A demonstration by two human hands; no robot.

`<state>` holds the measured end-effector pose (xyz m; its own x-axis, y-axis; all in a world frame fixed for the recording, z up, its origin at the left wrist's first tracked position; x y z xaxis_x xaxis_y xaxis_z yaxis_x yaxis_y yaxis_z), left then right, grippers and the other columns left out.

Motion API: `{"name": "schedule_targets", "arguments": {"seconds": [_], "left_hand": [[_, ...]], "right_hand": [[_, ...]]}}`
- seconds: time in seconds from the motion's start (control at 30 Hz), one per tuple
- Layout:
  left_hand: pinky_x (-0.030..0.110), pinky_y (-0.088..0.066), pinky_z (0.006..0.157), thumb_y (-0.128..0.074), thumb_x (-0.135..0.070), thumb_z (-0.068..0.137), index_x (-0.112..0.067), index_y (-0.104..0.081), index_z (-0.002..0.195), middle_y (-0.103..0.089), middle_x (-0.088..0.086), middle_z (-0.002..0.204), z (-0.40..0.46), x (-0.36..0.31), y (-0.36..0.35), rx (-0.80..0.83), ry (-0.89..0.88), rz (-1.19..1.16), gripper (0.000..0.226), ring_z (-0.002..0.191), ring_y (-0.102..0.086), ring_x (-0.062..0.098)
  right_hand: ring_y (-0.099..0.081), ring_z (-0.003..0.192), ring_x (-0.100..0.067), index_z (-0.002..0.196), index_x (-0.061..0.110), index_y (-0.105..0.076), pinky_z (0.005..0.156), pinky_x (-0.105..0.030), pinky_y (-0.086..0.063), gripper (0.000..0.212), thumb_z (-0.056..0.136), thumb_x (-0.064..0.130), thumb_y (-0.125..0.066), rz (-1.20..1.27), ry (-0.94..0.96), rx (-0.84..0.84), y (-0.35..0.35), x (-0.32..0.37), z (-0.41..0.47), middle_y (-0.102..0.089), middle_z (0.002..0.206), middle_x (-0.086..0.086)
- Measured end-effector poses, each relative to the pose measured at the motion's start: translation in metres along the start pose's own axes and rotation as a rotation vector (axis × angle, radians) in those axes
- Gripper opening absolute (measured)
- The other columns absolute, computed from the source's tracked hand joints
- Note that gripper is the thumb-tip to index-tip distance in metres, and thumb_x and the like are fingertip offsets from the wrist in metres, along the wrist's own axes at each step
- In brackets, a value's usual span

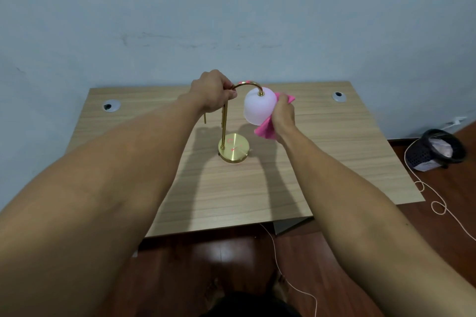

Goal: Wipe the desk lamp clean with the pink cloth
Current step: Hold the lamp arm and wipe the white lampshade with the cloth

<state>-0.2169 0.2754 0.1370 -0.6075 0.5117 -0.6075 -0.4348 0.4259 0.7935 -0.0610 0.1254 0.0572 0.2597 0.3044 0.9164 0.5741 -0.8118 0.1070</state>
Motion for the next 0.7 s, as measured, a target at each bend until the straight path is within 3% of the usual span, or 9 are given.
{"name": "schedule_targets", "arguments": {"seconds": [0.07, 0.2, 0.27, 0.33, 0.43, 0.5, 0.6, 0.63, 0.7], "left_hand": [[0.043, -0.057, 0.09, -0.072, -0.038, 0.087, -0.028, -0.078, 0.089, -0.07, 0.002, 0.08, 0.001, 0.001, 0.0, -0.009, -0.001, -0.011, 0.012, 0.091, -0.069, 0.034], [0.043, -0.057, 0.09, -0.073, -0.038, 0.087, -0.029, -0.078, 0.088, -0.07, 0.003, 0.081, 0.002, 0.003, -0.001, -0.005, 0.011, -0.019, 0.011, 0.093, -0.069, 0.034], [0.044, -0.057, 0.091, -0.073, -0.039, 0.086, -0.03, -0.078, 0.086, -0.071, 0.003, 0.084, 0.002, 0.002, -0.003, -0.004, 0.008, -0.021, 0.01, 0.093, -0.07, 0.035], [0.044, -0.057, 0.092, -0.073, -0.04, 0.084, -0.031, -0.077, 0.086, -0.072, 0.004, 0.087, 0.003, 0.003, -0.001, -0.011, 0.012, -0.028, 0.01, 0.094, -0.07, 0.035], [0.043, -0.057, 0.092, -0.074, -0.04, 0.084, -0.03, -0.077, 0.086, -0.072, 0.005, 0.089, 0.004, 0.005, -0.003, -0.009, 0.021, -0.037, 0.011, 0.095, -0.07, 0.033], [0.043, -0.057, 0.091, -0.073, -0.038, 0.085, -0.028, -0.078, 0.088, -0.072, 0.006, 0.088, 0.003, 0.006, -0.002, -0.011, 0.027, -0.045, 0.012, 0.095, -0.069, 0.033], [0.043, -0.057, 0.089, -0.073, -0.038, 0.085, -0.028, -0.077, 0.085, -0.071, 0.005, 0.086, 0.003, 0.005, -0.003, -0.006, 0.026, -0.036, 0.011, 0.093, -0.069, 0.034], [0.042, -0.057, 0.089, -0.073, -0.038, 0.085, -0.03, -0.076, 0.084, -0.07, 0.005, 0.085, 0.003, 0.004, -0.003, -0.004, 0.028, -0.035, 0.01, 0.093, -0.069, 0.035], [0.043, -0.058, 0.09, -0.073, -0.039, 0.085, -0.028, -0.077, 0.085, -0.072, 0.004, 0.087, 0.002, 0.004, -0.002, -0.004, 0.036, -0.042, 0.011, 0.093, -0.07, 0.034]], "right_hand": [[-0.07, 0.108, -0.037, 0.119, 0.024, -0.071, 0.08, -0.046, -0.06, 0.049, 0.097, 0.05, -0.036, -0.029, 0.041, -0.028, 0.0, 0.003, 0.001, -0.072, 0.118, -0.008], [-0.064, 0.118, -0.017, 0.105, 0.052, -0.072, 0.078, -0.046, -0.052, 0.029, 0.101, 0.051, -0.043, -0.091, 0.453, 0.084, -0.021, 0.035, -0.022, -0.065, 0.114, 0.032], [-0.067, 0.11, -0.022, 0.101, 0.047, -0.074, 0.068, -0.041, -0.053, 0.034, 0.1, 0.049, -0.04, -0.053, 0.398, 0.082, -0.018, 0.031, -0.019, -0.068, 0.113, 0.019], [-0.071, 0.101, -0.033, 0.101, 0.037, -0.076, 0.055, -0.04, -0.056, 0.041, 0.098, 0.048, -0.037, 0.009, 0.152, 0.039, -0.011, 0.015, -0.006, -0.071, 0.117, -0.001], [-0.071, 0.106, -0.038, 0.111, 0.026, -0.073, 0.071, -0.044, -0.061, 0.043, 0.094, 0.048, -0.039, 0.034, -0.034, 0.008, -0.006, 0.004, -0.002, -0.072, 0.121, -0.011], [-0.067, 0.111, -0.033, 0.116, 0.032, -0.073, 0.066, -0.045, -0.061, 0.04, 0.099, 0.049, -0.041, -0.035, 0.167, 0.003, -0.011, 0.02, -0.011, -0.068, 0.124, -0.001], [-0.054, 0.136, -0.018, 0.123, 0.035, -0.072, 0.099, -0.045, -0.054, 0.038, 0.105, 0.042, -0.039, -0.128, 0.572, 0.057, -0.02, 0.04, -0.034, -0.062, 0.136, 0.014], [-0.055, 0.133, -0.016, 0.124, 0.037, -0.072, 0.092, -0.042, -0.054, 0.039, 0.105, 0.042, -0.038, -0.121, 0.584, 0.058, -0.018, 0.037, -0.034, -0.061, 0.136, 0.015], [-0.068, 0.11, -0.021, 0.124, 0.044, -0.071, 0.056, -0.031, -0.053, 0.04, 0.104, 0.044, -0.036, -0.002, 0.396, 0.046, -0.01, 0.023, -0.028, -0.064, 0.13, 0.01]]}}
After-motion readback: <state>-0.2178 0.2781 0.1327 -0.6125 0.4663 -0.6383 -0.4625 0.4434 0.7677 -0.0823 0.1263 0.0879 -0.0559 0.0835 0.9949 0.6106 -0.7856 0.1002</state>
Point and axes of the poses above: each hand's wrist, its own z-axis towards the middle knuckle, its own y-axis out of the back of the hand, x = y × z, the point moved 8 cm from there along z, towards the middle knuckle
